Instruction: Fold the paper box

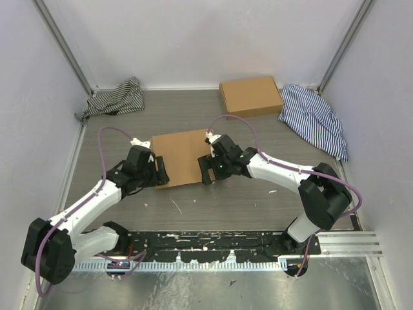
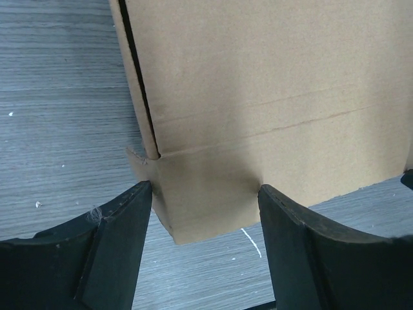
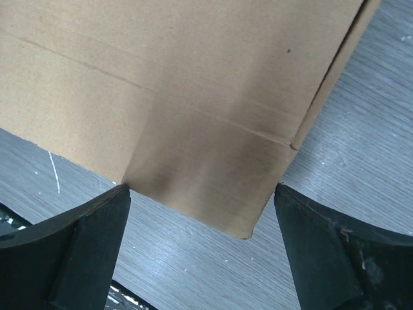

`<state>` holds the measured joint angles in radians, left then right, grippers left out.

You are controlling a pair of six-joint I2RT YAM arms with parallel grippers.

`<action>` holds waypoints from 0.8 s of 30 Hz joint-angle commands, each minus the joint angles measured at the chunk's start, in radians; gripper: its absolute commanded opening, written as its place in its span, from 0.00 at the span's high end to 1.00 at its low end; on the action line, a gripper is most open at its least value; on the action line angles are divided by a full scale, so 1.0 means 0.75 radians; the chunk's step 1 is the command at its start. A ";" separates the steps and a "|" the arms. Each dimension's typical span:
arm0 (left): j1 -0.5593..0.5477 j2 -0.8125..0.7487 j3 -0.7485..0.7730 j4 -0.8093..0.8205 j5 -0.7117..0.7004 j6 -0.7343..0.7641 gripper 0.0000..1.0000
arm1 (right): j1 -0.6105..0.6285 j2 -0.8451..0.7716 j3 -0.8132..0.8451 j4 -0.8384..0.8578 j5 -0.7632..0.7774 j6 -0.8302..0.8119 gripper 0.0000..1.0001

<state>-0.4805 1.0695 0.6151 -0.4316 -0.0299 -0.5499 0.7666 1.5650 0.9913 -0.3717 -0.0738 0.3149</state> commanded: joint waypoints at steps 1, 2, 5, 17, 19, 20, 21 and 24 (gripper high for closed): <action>-0.002 -0.030 0.009 0.001 0.062 0.000 0.27 | 0.032 -0.014 0.047 0.044 -0.098 -0.018 0.03; -0.002 -0.040 0.014 -0.013 0.066 -0.006 0.27 | 0.039 -0.021 0.049 0.038 -0.106 -0.017 0.04; -0.002 -0.066 0.033 -0.061 0.078 -0.016 0.27 | 0.053 -0.037 0.061 0.011 -0.122 -0.008 0.06; -0.002 -0.068 0.099 -0.186 0.087 -0.021 0.28 | 0.056 -0.068 0.110 -0.072 -0.107 0.016 0.07; -0.002 -0.065 0.102 -0.196 0.095 -0.027 0.29 | 0.056 -0.072 0.122 -0.090 -0.118 0.019 0.07; -0.002 -0.064 0.102 -0.197 0.101 -0.030 0.29 | 0.056 -0.075 0.127 -0.099 -0.120 0.020 0.07; -0.002 -0.065 0.103 -0.199 0.105 -0.030 0.29 | 0.056 -0.078 0.133 -0.106 -0.120 0.020 0.07; -0.002 -0.069 0.107 -0.206 0.101 -0.030 0.29 | 0.056 -0.079 0.153 -0.134 -0.119 0.020 0.07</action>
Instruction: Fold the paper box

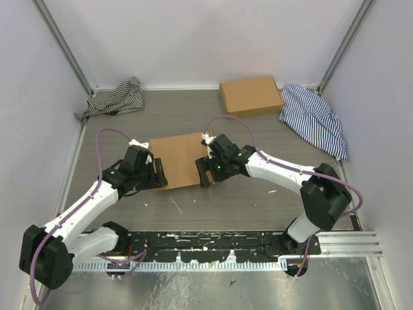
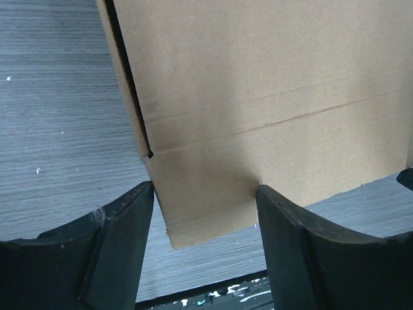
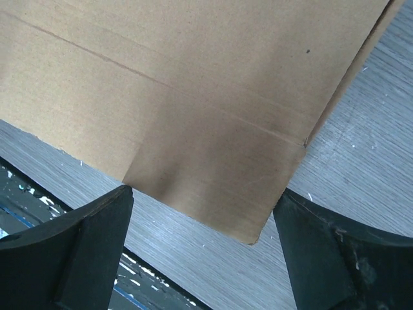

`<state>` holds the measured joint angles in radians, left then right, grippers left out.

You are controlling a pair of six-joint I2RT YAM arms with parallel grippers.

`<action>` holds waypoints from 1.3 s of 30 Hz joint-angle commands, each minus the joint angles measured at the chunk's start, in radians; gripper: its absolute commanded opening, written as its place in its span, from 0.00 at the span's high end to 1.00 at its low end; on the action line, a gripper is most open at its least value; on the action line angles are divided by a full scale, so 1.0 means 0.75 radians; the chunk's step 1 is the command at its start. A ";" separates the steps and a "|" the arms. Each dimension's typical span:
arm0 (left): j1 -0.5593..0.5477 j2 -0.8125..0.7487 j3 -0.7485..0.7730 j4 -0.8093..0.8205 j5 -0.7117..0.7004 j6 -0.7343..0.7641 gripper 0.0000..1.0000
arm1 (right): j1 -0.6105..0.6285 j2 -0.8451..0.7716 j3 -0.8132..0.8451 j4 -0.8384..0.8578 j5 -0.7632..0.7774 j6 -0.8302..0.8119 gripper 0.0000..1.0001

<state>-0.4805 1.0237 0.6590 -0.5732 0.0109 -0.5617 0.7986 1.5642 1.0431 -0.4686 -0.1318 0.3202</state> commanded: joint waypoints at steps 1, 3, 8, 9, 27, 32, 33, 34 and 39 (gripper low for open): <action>-0.002 -0.009 0.052 -0.019 0.045 -0.014 0.29 | 0.013 -0.077 0.088 -0.009 -0.048 0.011 0.07; -0.002 -0.008 0.051 -0.019 0.043 -0.012 0.29 | 0.013 -0.079 0.093 -0.014 -0.039 0.011 0.07; -0.002 0.007 0.044 -0.009 0.039 -0.008 0.29 | 0.013 -0.066 0.095 -0.022 0.032 -0.017 0.08; -0.002 0.012 0.043 -0.005 0.039 -0.006 0.29 | 0.013 -0.063 0.087 -0.013 0.043 -0.025 0.08; -0.002 0.063 0.027 0.040 0.047 0.000 0.29 | 0.015 -0.038 -0.074 0.171 0.120 -0.071 0.08; -0.002 0.089 0.021 0.043 0.043 0.002 0.30 | 0.015 -0.009 -0.083 0.186 0.123 -0.062 0.08; -0.002 0.091 0.018 0.043 0.040 0.002 0.30 | 0.015 -0.005 -0.085 0.188 0.123 -0.059 0.08; -0.002 0.091 0.015 0.044 0.037 0.004 0.30 | 0.015 -0.005 -0.089 0.189 0.121 -0.057 0.09; -0.002 0.082 0.003 0.026 0.001 0.010 0.31 | 0.015 -0.040 -0.106 0.193 0.108 -0.055 0.09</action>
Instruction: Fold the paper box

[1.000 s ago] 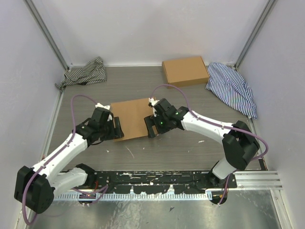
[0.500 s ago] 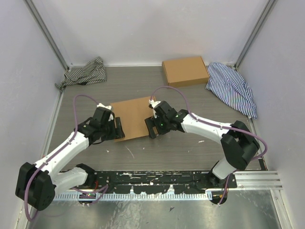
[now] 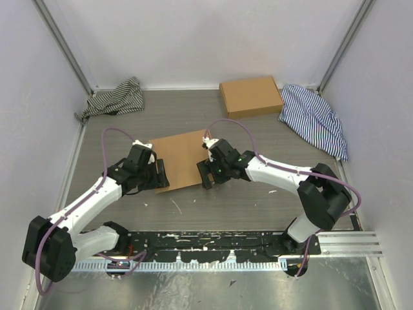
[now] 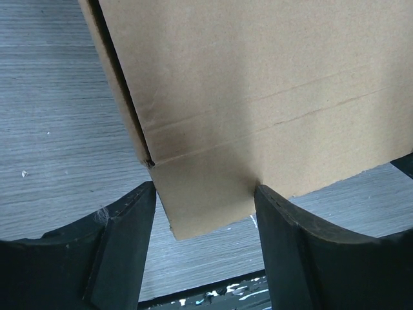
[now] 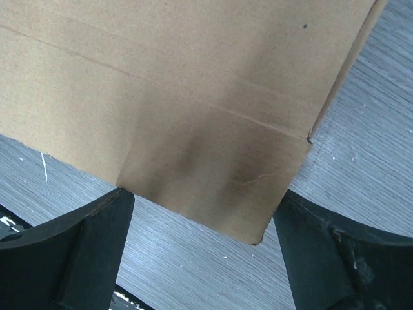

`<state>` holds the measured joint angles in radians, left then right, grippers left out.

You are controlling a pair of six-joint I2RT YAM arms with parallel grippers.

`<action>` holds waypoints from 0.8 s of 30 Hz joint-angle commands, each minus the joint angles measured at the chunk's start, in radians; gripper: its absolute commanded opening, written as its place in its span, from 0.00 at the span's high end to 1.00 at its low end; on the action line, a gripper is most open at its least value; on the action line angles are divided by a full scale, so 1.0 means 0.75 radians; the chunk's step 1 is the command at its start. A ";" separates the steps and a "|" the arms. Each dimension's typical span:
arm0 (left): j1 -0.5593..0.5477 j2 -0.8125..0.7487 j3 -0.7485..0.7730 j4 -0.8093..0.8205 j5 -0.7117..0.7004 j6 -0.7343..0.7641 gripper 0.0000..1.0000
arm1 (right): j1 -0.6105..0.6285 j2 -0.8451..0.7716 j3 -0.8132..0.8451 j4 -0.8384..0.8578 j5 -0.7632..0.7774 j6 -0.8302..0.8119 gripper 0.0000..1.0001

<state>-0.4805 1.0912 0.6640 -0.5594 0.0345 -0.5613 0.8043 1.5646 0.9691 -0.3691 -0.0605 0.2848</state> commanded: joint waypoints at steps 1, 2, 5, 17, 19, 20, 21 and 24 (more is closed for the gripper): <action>-0.002 -0.009 -0.004 0.004 -0.038 0.010 0.32 | 0.007 -0.048 -0.009 0.059 0.010 -0.009 0.09; -0.002 -0.012 -0.005 0.000 -0.044 0.012 0.32 | 0.007 -0.057 -0.011 0.059 0.008 -0.010 0.09; -0.002 -0.017 -0.001 -0.010 -0.067 0.010 0.32 | 0.008 -0.074 -0.019 0.063 -0.006 -0.017 0.09; -0.002 -0.034 0.002 -0.046 -0.107 -0.001 0.35 | 0.008 -0.162 -0.035 0.027 0.015 -0.003 0.09; -0.002 -0.028 -0.001 -0.040 -0.109 -0.002 0.36 | 0.008 -0.174 -0.034 0.024 0.026 -0.008 0.09; -0.002 -0.023 -0.002 -0.038 -0.108 -0.002 0.36 | 0.008 -0.174 -0.031 0.018 0.032 -0.010 0.09; -0.002 -0.019 -0.002 -0.040 -0.109 -0.002 0.36 | 0.009 -0.174 -0.028 0.016 0.039 -0.009 0.09; -0.002 -0.011 -0.001 -0.039 -0.110 -0.002 0.37 | 0.007 -0.170 -0.011 0.010 0.056 -0.005 0.09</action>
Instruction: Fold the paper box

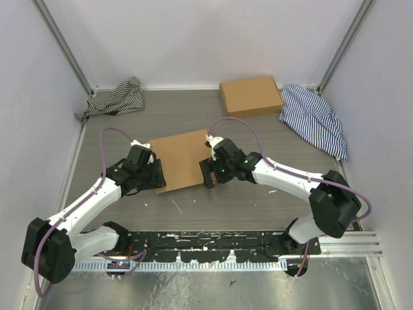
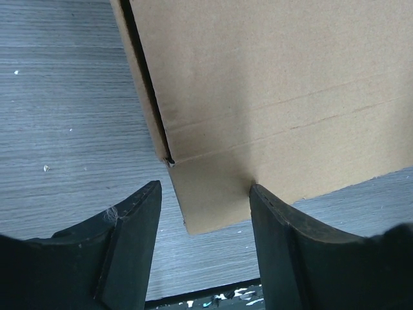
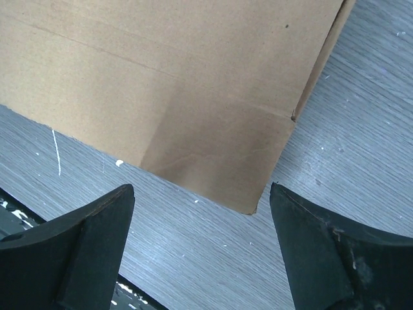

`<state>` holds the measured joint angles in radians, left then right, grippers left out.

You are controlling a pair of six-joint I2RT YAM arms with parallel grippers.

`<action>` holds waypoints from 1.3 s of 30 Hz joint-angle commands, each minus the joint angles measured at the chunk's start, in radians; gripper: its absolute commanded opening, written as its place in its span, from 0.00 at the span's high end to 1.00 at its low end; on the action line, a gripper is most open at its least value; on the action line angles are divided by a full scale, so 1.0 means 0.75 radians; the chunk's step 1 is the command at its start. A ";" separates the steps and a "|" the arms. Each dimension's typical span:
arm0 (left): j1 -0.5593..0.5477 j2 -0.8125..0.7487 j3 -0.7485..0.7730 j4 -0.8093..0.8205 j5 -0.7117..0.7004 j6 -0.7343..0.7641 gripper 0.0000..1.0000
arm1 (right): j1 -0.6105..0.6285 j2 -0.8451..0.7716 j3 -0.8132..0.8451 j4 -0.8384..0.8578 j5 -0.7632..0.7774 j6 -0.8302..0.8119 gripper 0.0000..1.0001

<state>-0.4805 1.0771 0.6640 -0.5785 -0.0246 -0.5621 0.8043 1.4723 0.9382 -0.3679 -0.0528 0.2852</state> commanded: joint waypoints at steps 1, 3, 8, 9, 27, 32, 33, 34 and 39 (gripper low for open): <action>-0.002 0.006 -0.003 -0.011 -0.033 -0.001 0.37 | 0.007 -0.047 0.034 0.010 0.048 -0.002 0.10; -0.003 0.008 -0.010 0.000 -0.035 -0.001 0.37 | 0.007 -0.036 0.042 0.015 0.056 0.000 0.10; -0.002 0.038 -0.018 0.025 -0.053 -0.004 0.37 | 0.008 0.041 0.061 0.036 0.101 0.006 0.12; -0.002 0.046 -0.018 0.032 -0.053 -0.003 0.37 | 0.009 0.058 0.061 0.047 0.102 0.006 0.13; -0.002 0.058 0.054 -0.043 -0.032 -0.009 0.40 | 0.007 0.048 0.020 0.041 0.111 0.012 0.19; -0.002 -0.106 0.146 -0.195 -0.034 -0.023 0.43 | 0.011 -0.068 0.015 -0.037 0.105 0.016 0.24; -0.002 -0.127 0.167 -0.238 -0.037 -0.027 0.46 | 0.012 -0.083 0.012 -0.055 0.106 0.019 0.26; -0.002 -0.144 0.191 -0.271 -0.038 -0.028 0.48 | 0.012 -0.097 0.010 -0.065 0.109 0.022 0.28; -0.002 -0.162 0.300 -0.280 -0.067 -0.040 0.56 | 0.015 -0.138 -0.008 -0.069 0.078 0.057 0.73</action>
<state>-0.4805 0.9596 0.8223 -0.7525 -0.0551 -0.5819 0.8082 1.4044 0.9421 -0.4160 0.0177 0.2993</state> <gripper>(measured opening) 0.458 0.427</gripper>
